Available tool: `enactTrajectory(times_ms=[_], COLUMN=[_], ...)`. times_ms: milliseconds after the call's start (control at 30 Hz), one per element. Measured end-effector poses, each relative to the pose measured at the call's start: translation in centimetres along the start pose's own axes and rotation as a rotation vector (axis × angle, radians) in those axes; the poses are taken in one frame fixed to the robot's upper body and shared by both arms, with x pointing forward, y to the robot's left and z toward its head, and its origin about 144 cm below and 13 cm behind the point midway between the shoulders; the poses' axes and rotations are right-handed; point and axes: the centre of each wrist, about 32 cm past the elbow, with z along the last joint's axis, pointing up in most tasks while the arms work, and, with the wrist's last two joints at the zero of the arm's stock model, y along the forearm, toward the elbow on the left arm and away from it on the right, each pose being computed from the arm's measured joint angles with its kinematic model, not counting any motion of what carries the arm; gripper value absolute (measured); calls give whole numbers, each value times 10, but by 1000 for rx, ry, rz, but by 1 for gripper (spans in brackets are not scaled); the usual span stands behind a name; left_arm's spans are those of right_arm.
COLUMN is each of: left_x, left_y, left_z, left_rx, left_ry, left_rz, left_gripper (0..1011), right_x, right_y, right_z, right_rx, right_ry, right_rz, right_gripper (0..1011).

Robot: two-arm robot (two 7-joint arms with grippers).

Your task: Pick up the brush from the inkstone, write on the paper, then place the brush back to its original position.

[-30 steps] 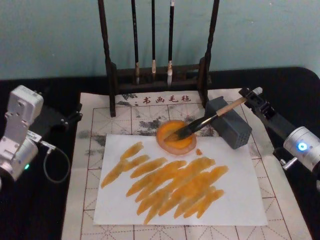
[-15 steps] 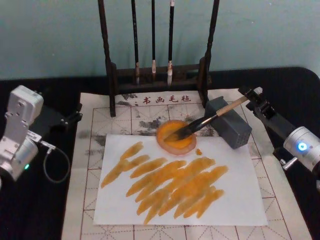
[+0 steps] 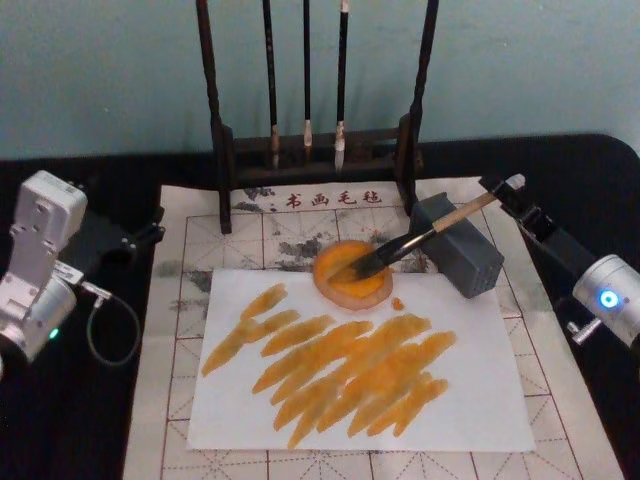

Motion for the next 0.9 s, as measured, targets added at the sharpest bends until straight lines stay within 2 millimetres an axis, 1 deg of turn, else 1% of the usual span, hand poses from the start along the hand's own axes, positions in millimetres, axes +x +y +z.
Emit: enactTrajectory(times_ms=[100, 233, 267, 333, 567, 800, 900], left_x=[0, 0, 0, 0, 0, 0, 0], left_y=[0, 0, 0, 0, 0, 0, 0], left_z=[0, 0, 0, 0, 0, 0, 0], left_rx=[0, 0, 0, 0, 0, 0, 0], left_ry=[0, 0, 0, 0, 0, 0, 0], left_rz=[0, 0, 0, 0, 0, 0, 0], left_gripper=[1001, 1001, 1001, 1001, 1001, 1001, 1001], right_x=[-1, -3, -4, -5, -8, -10, -10], right_y=[-6, -11, -13, -15, -21, -22, -22], right_z=[0, 1, 1, 2, -2, -10, -11], right_rx=[14, 25, 29, 32, 8, -14, -12], right_ry=[-108, -184, -233, -275, -487, -618, -645], right_rz=[-15, -30, -40, -49, -73, -81, -87], right_gripper=[1003, 1002, 1003, 1002, 1003, 1002, 1003])
